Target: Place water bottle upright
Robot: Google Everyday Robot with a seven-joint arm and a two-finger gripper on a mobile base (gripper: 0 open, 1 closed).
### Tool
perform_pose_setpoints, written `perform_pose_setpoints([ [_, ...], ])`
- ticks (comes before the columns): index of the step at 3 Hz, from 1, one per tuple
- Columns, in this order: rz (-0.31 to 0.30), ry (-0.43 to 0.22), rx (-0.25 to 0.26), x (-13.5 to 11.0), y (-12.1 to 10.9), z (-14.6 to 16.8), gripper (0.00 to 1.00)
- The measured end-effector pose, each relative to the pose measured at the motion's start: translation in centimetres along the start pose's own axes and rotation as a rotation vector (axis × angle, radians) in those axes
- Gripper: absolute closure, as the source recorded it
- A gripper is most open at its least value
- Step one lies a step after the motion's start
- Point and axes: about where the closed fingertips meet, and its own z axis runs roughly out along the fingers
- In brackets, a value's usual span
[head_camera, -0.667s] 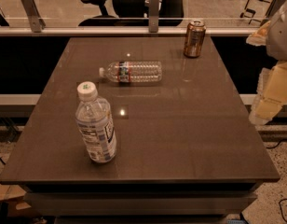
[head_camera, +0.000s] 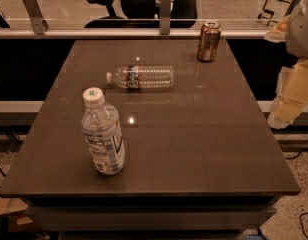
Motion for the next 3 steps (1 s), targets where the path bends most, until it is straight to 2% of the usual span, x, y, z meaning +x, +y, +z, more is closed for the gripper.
perform_pose_setpoints([
  [2,-0.090,0.044,0.036,-3.5,-2.7,-2.1,0.00],
  [3,-0.128,0.028,0.057,-6.6,-4.5,-2.5,0.00],
])
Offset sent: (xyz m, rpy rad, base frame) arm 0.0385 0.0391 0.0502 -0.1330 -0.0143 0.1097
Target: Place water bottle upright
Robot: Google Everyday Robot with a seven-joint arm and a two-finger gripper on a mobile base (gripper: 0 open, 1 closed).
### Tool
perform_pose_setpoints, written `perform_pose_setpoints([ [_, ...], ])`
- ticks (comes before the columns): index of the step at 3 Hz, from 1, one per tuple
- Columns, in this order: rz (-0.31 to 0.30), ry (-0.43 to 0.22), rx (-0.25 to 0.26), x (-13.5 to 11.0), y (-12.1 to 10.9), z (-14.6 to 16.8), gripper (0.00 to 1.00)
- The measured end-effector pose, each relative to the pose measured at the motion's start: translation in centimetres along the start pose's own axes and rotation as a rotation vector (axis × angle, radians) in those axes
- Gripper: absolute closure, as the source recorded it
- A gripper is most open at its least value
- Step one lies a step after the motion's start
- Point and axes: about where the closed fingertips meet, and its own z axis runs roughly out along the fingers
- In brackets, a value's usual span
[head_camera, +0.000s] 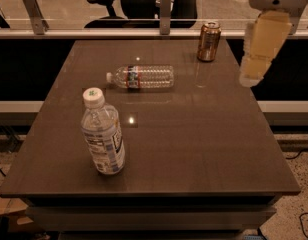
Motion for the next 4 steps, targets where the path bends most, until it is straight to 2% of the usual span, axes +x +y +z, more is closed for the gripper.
perform_pose_setpoints([
  [1,-0.011,-0.021,0.020,-3.0,-1.1,0.0,0.00],
  [2,-0.012,-0.016,0.014,-5.9,-1.8,1.1,0.00],
  [4,0.003,0.051,0.012,-9.3,-4.9,5.1,0.00],
])
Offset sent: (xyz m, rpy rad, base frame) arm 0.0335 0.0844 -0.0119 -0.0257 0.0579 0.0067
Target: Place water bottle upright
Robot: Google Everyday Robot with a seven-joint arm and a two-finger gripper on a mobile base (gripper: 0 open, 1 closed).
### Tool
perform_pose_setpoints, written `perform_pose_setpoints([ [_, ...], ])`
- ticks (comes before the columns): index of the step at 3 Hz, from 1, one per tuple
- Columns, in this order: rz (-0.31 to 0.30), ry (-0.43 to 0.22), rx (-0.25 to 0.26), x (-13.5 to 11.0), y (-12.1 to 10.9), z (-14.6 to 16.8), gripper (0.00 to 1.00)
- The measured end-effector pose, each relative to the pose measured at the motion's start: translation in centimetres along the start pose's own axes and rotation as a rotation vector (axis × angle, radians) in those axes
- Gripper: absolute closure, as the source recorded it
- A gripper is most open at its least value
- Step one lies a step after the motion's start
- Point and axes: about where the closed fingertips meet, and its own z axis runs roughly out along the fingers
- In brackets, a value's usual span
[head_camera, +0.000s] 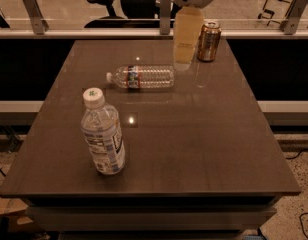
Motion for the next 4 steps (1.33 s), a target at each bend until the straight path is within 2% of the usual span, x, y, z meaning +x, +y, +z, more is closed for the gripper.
perform_pose_setpoints([
  [1,0.004,0.006,-0.002,-0.6,-1.7,2.3,0.00],
  [3,-0.006,-0.048,-0.065,-1.5,-2.2,7.0,0.00],
  [4,-0.006,-0.048,-0.065,-1.5,-2.2,7.0,0.00],
])
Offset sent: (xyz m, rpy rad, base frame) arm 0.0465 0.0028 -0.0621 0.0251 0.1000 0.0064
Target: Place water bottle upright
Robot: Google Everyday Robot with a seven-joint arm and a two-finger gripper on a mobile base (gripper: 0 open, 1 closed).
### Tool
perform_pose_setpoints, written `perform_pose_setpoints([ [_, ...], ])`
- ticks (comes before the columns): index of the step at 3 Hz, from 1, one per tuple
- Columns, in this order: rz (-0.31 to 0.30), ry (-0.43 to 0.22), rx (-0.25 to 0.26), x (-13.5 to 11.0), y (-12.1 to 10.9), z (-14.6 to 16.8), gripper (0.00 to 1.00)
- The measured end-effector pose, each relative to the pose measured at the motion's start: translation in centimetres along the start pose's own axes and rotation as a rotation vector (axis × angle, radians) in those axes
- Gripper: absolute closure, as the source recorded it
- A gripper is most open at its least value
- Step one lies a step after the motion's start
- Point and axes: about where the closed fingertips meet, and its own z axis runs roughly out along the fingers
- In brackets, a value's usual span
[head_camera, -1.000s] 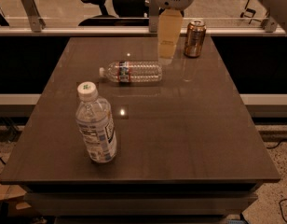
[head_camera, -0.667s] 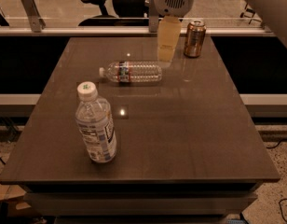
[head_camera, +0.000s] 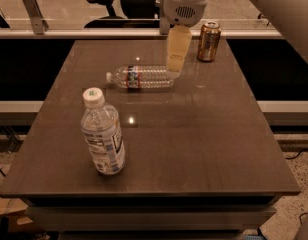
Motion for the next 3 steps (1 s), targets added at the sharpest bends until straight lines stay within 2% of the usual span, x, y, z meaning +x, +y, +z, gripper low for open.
perform_pose_setpoints([
  [2,-0.057,-0.014,-0.022,-2.3,-1.3,1.3,0.00],
  [3,-0.099,-0.026,-0.073,-3.9,-1.7,3.0,0.00],
])
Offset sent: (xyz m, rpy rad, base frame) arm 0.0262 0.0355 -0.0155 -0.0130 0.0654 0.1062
